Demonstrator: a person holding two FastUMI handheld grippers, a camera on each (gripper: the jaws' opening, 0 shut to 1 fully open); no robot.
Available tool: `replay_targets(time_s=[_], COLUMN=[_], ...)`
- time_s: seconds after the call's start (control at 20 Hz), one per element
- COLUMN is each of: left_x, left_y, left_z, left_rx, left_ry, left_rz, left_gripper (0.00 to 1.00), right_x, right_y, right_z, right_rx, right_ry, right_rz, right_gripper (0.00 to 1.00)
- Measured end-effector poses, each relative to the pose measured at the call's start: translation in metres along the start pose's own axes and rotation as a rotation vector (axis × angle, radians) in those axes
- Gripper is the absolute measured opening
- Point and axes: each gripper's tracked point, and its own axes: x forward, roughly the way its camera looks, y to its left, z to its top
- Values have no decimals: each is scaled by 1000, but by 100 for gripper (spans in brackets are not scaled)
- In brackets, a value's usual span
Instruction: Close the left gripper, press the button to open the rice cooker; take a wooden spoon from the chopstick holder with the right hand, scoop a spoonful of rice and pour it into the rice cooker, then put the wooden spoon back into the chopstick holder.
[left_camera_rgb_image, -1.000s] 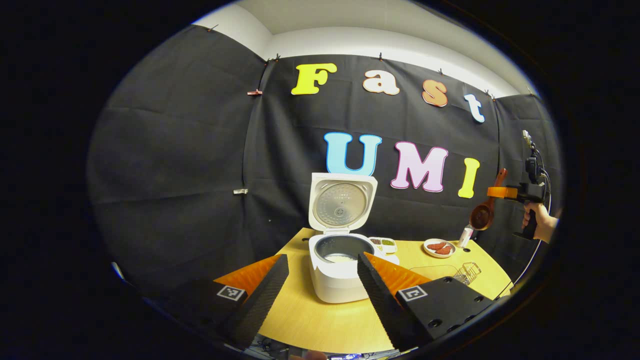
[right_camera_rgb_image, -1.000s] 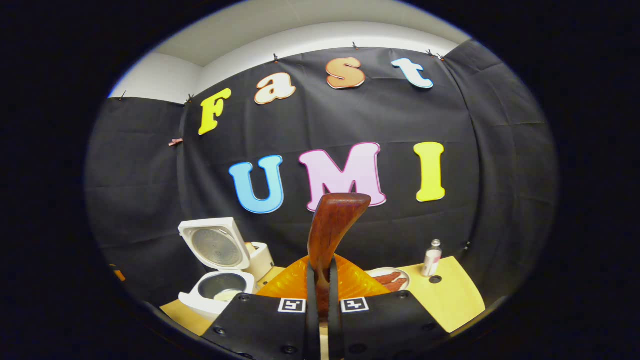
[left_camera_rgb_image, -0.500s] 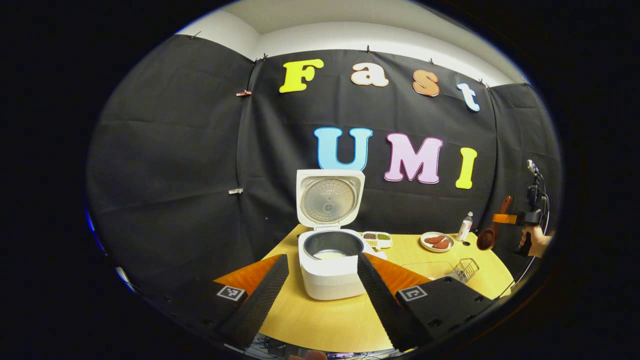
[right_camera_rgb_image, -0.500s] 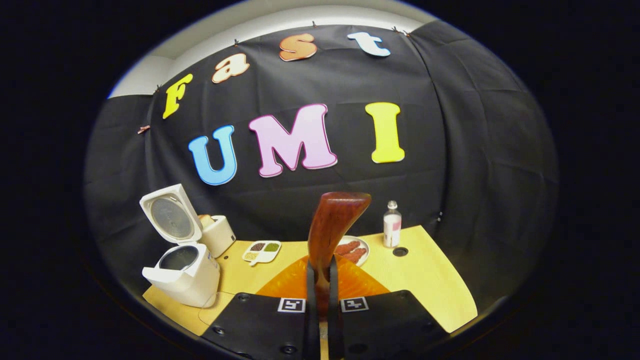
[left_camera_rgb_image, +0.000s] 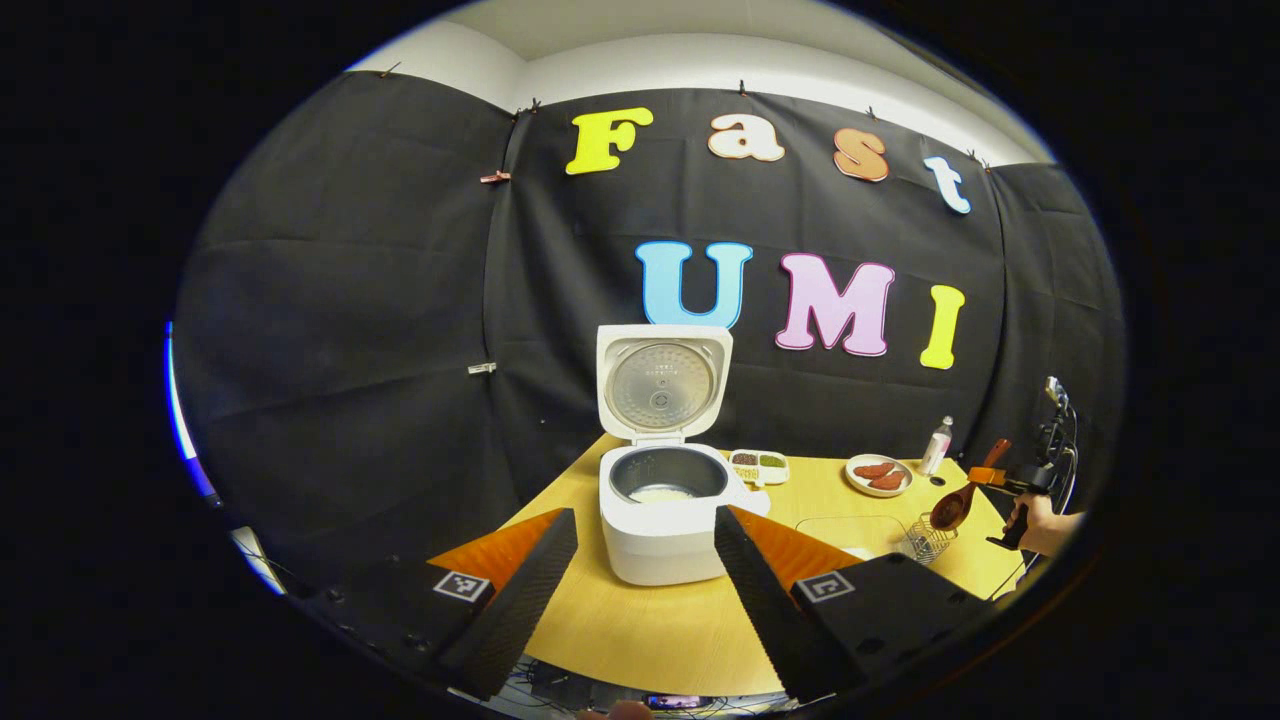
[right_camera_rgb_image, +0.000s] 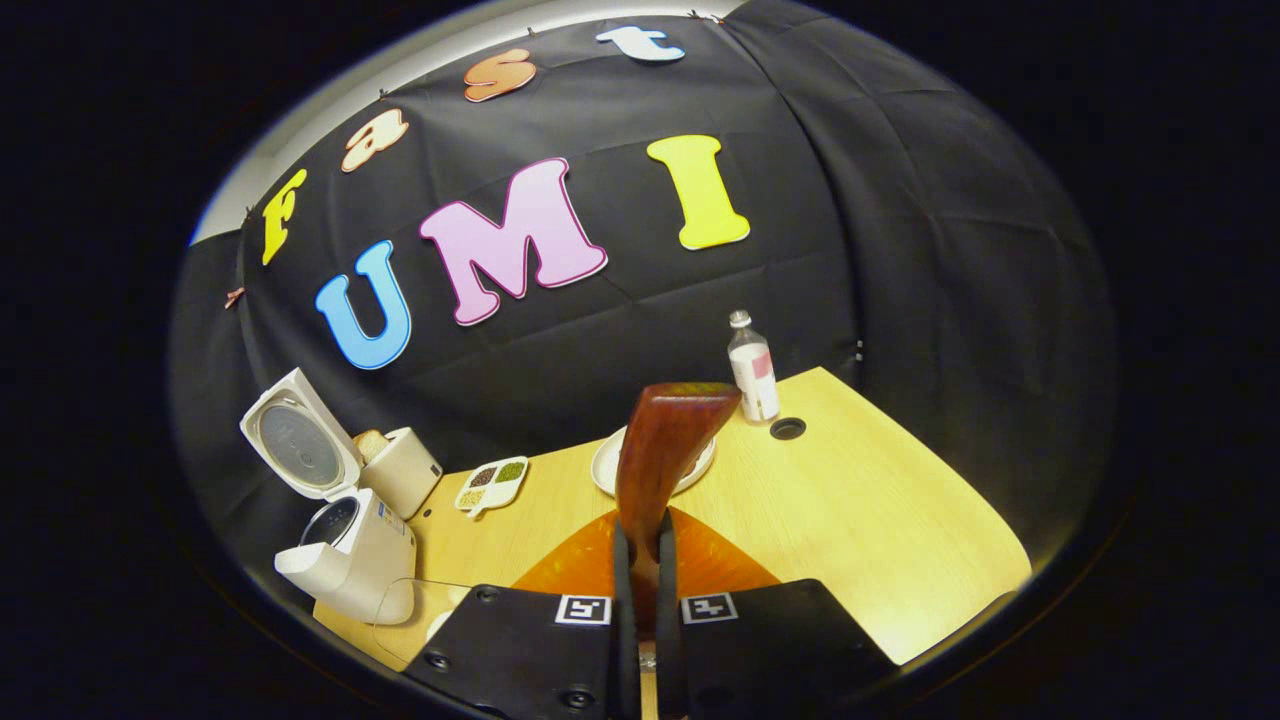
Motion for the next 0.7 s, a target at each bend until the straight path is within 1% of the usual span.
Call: replay_targets(time_s=[0.2,0.3,0.35,0.45,0.5,0.55,0.6,0.7], left_x=[-3,-5,-7,-10,-12,-13,-13,-13], left_y=[4,8,11,14,15,18,19,22], left_z=[0,0,1,3,3,3,4,5], left_rx=[-4,2,3,1,-1,-4,-8,-16], left_ry=[1,2,-1,-9,-10,-12,-13,-16], left_rz=[8,14,17,16,16,15,12,3], left_gripper=[95,95,95,95,95,95,95,95], right_x=[9,10,10,8,4,1,-3,-12], right_y=[3,2,0,-8,-13,-16,-19,-25], right_z=[-30,-41,-44,-41,-39,-38,-37,-37], right_rx=[-50,-25,-4,26,33,37,37,32], right_ry=[48,77,86,74,71,71,74,82], right_rz=[-26,-41,-57,-89,-105,-118,-129,-148], right_gripper=[11,14,17,21,14,30,32,41])
